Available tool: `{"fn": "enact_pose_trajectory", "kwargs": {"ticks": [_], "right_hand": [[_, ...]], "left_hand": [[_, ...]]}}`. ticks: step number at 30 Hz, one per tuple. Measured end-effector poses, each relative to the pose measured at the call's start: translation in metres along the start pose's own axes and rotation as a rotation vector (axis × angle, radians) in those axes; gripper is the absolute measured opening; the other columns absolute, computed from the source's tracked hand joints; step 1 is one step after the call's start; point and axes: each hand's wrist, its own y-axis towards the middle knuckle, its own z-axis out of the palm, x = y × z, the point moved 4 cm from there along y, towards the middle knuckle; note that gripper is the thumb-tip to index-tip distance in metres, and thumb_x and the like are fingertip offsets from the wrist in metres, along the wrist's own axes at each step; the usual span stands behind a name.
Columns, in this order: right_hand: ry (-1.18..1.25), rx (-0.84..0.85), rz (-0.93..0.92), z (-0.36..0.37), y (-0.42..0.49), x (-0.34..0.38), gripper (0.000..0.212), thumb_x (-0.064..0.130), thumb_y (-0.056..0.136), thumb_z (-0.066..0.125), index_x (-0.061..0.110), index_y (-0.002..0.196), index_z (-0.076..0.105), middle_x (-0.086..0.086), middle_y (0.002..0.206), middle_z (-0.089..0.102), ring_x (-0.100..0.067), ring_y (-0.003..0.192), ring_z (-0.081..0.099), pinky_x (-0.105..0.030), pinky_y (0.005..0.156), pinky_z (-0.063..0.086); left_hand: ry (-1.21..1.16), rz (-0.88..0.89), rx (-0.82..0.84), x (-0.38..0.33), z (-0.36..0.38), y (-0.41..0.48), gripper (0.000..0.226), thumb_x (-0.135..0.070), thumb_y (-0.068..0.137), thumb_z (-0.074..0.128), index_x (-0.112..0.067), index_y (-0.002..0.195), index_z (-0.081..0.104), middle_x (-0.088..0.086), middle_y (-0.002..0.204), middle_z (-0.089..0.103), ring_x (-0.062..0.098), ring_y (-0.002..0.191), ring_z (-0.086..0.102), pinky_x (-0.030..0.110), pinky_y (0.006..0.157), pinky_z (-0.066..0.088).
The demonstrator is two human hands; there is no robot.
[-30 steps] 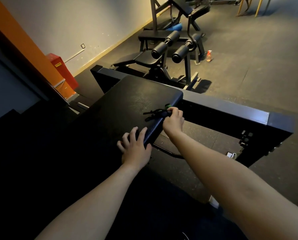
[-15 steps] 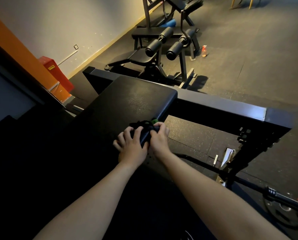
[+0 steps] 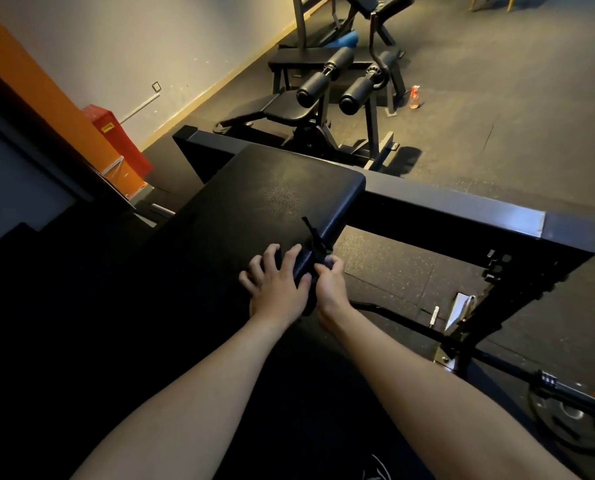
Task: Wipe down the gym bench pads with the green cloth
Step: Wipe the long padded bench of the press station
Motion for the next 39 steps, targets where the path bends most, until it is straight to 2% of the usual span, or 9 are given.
{"fn": "enact_pose_trajectory", "kwargs": {"ticks": [4, 6, 11, 15, 18, 24, 30, 34, 39], "right_hand": [[-0.081, -0.081, -0.121, -0.02, 0.014, 0.045, 0.014, 0.026, 0.094, 0.047, 0.033, 0.106, 0.046, -0.004, 0.129, 0.04, -0.023, 0.115, 0.048, -0.05, 0.105, 0.043], [-0.106, -0.137, -0.137, -0.029, 0.036, 0.073, 0.017, 0.024, 0.099, 0.045, 0.036, 0.112, 0.045, 0.0, 0.128, 0.033, -0.023, 0.118, 0.045, -0.048, 0.106, 0.042], [-0.127, -0.244, -0.097, -0.016, 0.034, 0.083, 0.014, 0.019, 0.099, 0.046, 0.031, 0.106, 0.046, -0.001, 0.126, 0.034, -0.025, 0.122, 0.04, -0.041, 0.108, 0.037], [-0.216, -0.175, -0.167, -0.008, 0.007, 0.054, 0.014, 0.015, 0.097, 0.047, 0.024, 0.108, 0.048, 0.0, 0.118, 0.037, -0.022, 0.113, 0.044, -0.037, 0.101, 0.039], [-0.219, -0.183, -0.195, -0.015, 0.018, 0.056, 0.014, 0.011, 0.098, 0.047, 0.022, 0.107, 0.049, -0.001, 0.117, 0.038, -0.019, 0.109, 0.046, -0.038, 0.102, 0.041], [-0.165, -0.299, -0.056, -0.035, 0.083, 0.094, 0.015, 0.015, 0.099, 0.045, 0.029, 0.102, 0.05, 0.002, 0.117, 0.035, -0.027, 0.112, 0.048, -0.047, 0.102, 0.046], [-0.273, -0.26, -0.095, -0.032, 0.072, 0.097, 0.016, 0.013, 0.099, 0.04, 0.024, 0.107, 0.046, -0.005, 0.128, 0.035, -0.025, 0.12, 0.034, -0.03, 0.093, 0.028], [-0.295, -0.166, -0.211, -0.033, 0.06, 0.074, 0.014, 0.016, 0.099, 0.043, 0.027, 0.108, 0.044, -0.002, 0.126, 0.035, -0.022, 0.123, 0.035, -0.035, 0.103, 0.031], [-0.203, -0.196, -0.077, -0.057, 0.127, 0.098, 0.018, 0.014, 0.099, 0.041, 0.023, 0.113, 0.048, -0.006, 0.131, 0.034, -0.028, 0.121, 0.038, -0.041, 0.107, 0.034]], "left_hand": [[-0.001, 0.019, 0.015, 0.001, -0.001, -0.001, 0.059, -0.053, 0.098, 0.048, -0.046, 0.151, 0.021, 0.0, 0.16, 0.012, 0.032, 0.144, 0.012, 0.058, 0.116, 0.01], [-0.014, 0.029, 0.004, 0.003, -0.001, -0.001, 0.06, -0.052, 0.098, 0.048, -0.046, 0.151, 0.02, -0.001, 0.16, 0.013, 0.032, 0.144, 0.012, 0.058, 0.116, 0.011], [-0.034, 0.021, 0.009, 0.001, -0.001, 0.001, 0.063, -0.048, 0.095, 0.054, -0.043, 0.15, 0.024, 0.001, 0.157, 0.015, 0.032, 0.144, 0.012, 0.058, 0.117, 0.011], [-0.041, 0.078, 0.008, -0.001, -0.01, 0.023, 0.061, -0.043, 0.086, 0.063, -0.037, 0.139, 0.034, 0.005, 0.146, 0.026, 0.031, 0.138, 0.021, 0.056, 0.117, 0.015], [-0.082, 0.131, 0.067, -0.008, -0.011, 0.036, 0.065, -0.042, 0.088, 0.061, -0.036, 0.146, 0.031, 0.0, 0.156, 0.02, 0.027, 0.145, 0.014, 0.057, 0.117, 0.013], [-0.082, 0.132, 0.046, -0.011, -0.008, 0.045, 0.066, -0.052, 0.09, 0.06, -0.042, 0.148, 0.03, -0.009, 0.16, 0.02, 0.026, 0.143, 0.018, 0.058, 0.115, 0.018], [-0.14, 0.062, 0.048, -0.022, -0.015, 0.071, 0.066, -0.052, 0.082, 0.069, -0.043, 0.14, 0.038, -0.002, 0.143, 0.03, 0.027, 0.134, 0.026, 0.05, 0.113, 0.021], [-0.136, 0.012, 0.055, -0.037, -0.011, 0.082, 0.068, -0.047, 0.084, 0.066, -0.041, 0.144, 0.035, -0.001, 0.15, 0.025, 0.029, 0.138, 0.021, 0.053, 0.115, 0.017], [-0.092, -0.052, 0.038, -0.048, -0.011, 0.082, 0.073, -0.055, 0.082, 0.069, -0.043, 0.144, 0.032, 0.0, 0.15, 0.022, 0.031, 0.14, 0.019, 0.056, 0.116, 0.017]]}}
